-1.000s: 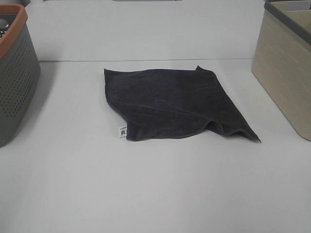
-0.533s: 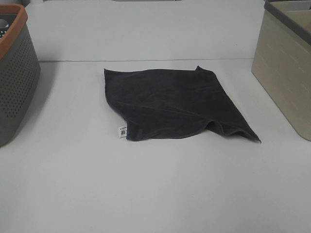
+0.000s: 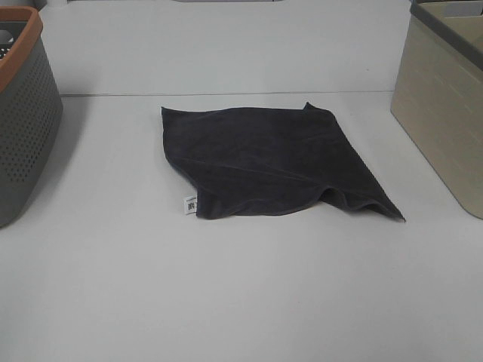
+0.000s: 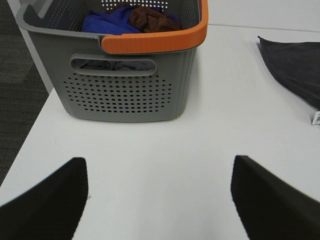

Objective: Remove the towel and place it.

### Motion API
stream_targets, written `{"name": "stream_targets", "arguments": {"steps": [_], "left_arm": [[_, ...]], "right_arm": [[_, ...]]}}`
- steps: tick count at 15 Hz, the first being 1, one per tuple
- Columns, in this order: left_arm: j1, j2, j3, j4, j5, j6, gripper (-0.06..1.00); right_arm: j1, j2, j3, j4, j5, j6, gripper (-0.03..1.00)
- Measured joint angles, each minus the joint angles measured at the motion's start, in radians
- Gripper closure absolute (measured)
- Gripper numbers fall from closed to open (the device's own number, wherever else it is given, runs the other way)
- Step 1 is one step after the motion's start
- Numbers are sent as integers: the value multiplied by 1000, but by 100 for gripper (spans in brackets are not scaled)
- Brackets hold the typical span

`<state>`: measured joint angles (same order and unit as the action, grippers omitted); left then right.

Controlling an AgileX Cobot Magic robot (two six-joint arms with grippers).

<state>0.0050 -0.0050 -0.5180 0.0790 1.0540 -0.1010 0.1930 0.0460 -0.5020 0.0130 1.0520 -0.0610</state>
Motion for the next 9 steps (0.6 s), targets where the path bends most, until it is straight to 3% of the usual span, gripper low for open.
{"name": "stream_targets", "arguments": {"steps": [9], "left_arm": [[0,0,9,1,-3,4,21]], "right_arm": [[0,-50,0,3,0,1,33]]}}
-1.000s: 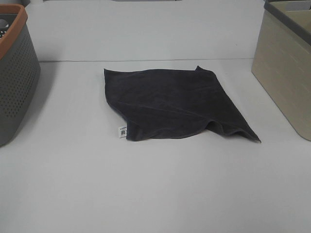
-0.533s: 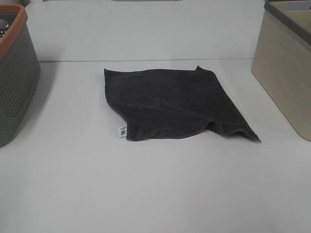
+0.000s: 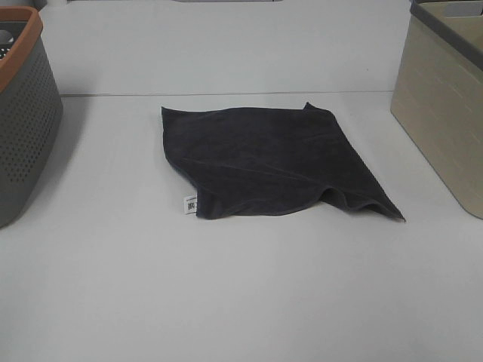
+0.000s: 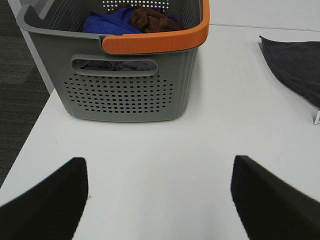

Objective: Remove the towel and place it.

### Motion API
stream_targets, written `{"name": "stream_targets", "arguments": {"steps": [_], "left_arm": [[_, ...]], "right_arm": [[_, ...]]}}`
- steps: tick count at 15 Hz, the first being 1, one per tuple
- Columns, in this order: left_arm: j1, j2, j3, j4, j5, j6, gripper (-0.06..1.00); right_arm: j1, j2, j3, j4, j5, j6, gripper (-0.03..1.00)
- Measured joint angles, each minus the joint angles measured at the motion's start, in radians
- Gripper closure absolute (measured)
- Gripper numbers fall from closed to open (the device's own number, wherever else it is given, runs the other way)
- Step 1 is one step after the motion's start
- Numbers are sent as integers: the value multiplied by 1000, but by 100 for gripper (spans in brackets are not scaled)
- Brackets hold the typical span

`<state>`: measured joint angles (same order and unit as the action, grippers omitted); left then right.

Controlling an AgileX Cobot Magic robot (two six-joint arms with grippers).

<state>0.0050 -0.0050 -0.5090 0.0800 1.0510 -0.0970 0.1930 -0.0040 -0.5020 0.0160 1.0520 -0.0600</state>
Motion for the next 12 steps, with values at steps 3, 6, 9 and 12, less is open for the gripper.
{"name": "stream_targets", "arguments": {"steps": [3,6,9,12], "left_arm": [[0,0,0,0,0,-1,21],[0,0,0,0,0,-1,21],[0,0,0,0,0,-3,21],[0,0,0,0,0,-3,21]], "right_arm": [[0,0,0,2,0,8,33],[0,0,0,3,0,9,33],[0,0,0,4,0,9,33],[0,0,0,4,0,9,33]]}}
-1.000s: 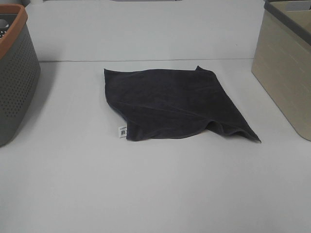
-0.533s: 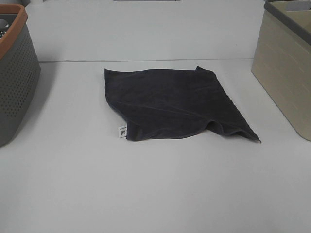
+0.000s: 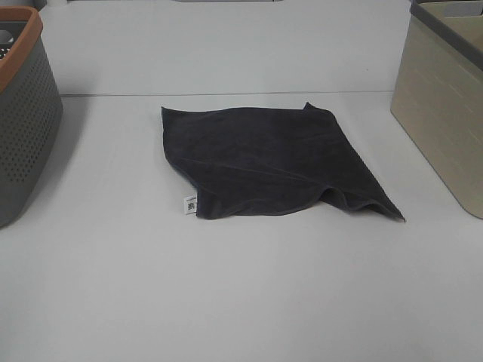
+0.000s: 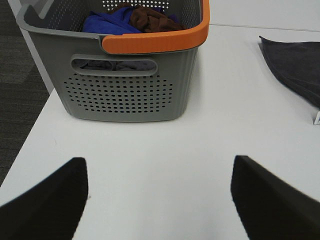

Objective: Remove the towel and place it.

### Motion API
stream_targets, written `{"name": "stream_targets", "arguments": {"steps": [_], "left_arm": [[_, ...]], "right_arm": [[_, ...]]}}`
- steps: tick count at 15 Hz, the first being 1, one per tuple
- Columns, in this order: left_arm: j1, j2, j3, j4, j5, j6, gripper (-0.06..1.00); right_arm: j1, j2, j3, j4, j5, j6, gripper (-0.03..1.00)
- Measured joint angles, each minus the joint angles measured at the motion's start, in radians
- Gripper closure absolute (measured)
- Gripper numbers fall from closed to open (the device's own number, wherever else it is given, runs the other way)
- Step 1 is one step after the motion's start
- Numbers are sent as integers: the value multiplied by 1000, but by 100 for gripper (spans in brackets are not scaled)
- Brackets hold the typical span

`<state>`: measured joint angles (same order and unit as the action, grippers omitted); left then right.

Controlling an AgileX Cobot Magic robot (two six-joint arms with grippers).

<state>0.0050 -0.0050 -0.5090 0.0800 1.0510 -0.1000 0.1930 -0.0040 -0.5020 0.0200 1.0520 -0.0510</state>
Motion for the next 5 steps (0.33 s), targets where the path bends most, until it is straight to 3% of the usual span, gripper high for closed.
{"name": "stream_targets", "arguments": {"steps": [5], "left_arm": [[0,0,0,0,0,0,21]], "right_arm": [[0,0,0,0,0,0,33]]}}
